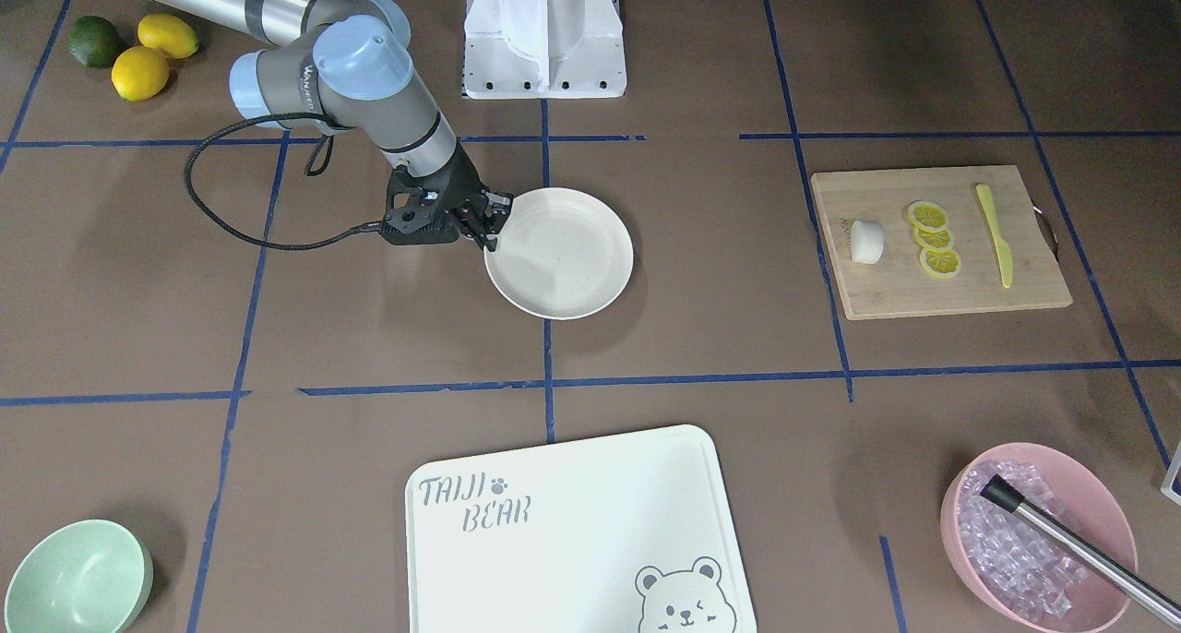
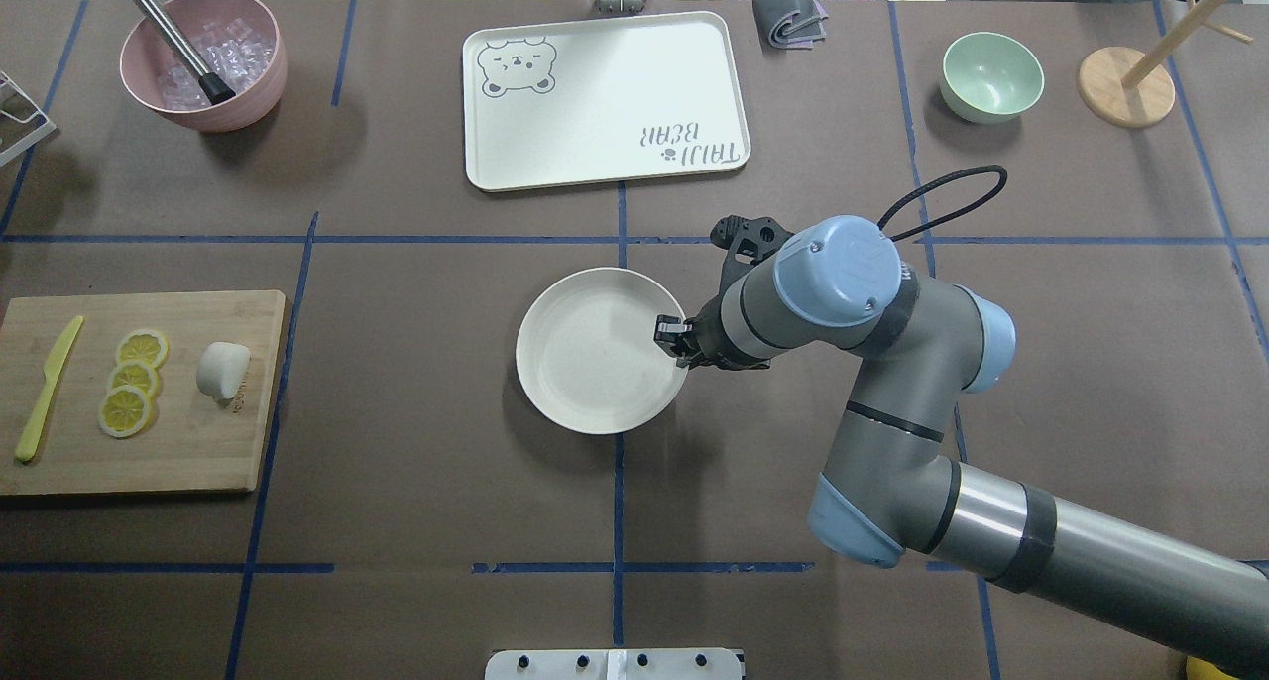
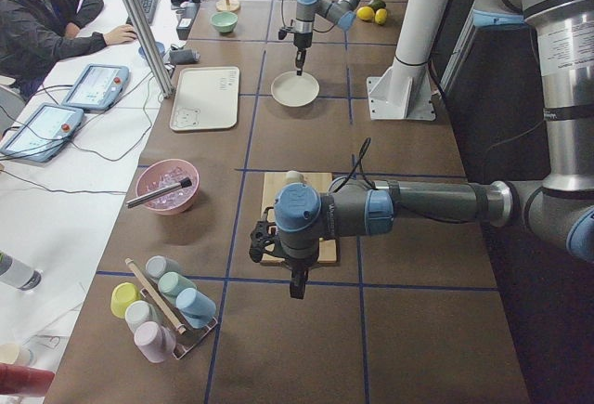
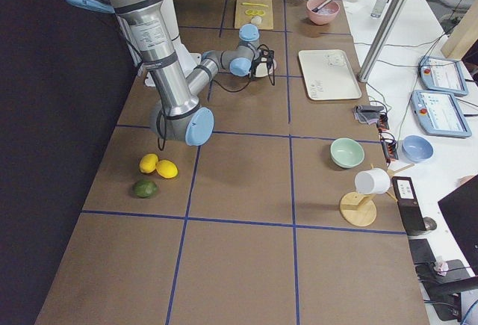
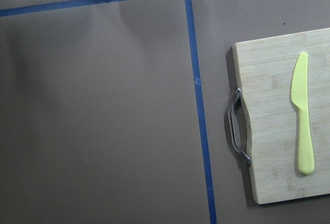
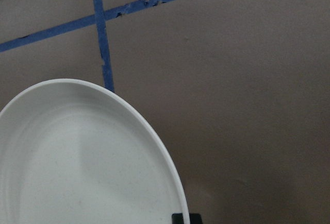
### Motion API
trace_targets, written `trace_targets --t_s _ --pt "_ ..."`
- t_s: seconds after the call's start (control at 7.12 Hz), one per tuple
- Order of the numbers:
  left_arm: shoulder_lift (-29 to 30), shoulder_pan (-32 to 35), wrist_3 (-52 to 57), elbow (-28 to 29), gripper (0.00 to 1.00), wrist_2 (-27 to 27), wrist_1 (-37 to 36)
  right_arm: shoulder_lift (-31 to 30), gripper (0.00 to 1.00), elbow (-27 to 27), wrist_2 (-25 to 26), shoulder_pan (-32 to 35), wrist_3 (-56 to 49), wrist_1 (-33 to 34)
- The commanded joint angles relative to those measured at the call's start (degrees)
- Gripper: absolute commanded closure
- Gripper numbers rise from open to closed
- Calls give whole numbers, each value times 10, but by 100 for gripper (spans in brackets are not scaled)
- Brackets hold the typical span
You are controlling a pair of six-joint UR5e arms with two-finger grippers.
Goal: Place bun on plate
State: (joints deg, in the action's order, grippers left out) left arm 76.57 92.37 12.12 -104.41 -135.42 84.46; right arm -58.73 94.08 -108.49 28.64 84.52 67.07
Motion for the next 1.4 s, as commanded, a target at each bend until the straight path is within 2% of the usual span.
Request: trace_targets --t_s 0.0,0.14,0.28,0.56,0.84,1.26 --pt "0 0 0 0 0 0 0 7 74 -16 7 -4 0 3" --pt "0 0 0 0 0 -1 0 8 1 -26 13 -6 3 4" --pt "0 0 0 0 0 -1 0 7 0 -27 23 -4 1 7" --pt "-1 0 0 1 0 1 1 4 0 -27 -3 49 -26 32" --pt "-8 2 0 2 0 4 1 -5 0 -27 -75 139 -191 123" --pt "-21 14 0 -7 0 5 1 -82 0 -29 -163 268 -410 153"
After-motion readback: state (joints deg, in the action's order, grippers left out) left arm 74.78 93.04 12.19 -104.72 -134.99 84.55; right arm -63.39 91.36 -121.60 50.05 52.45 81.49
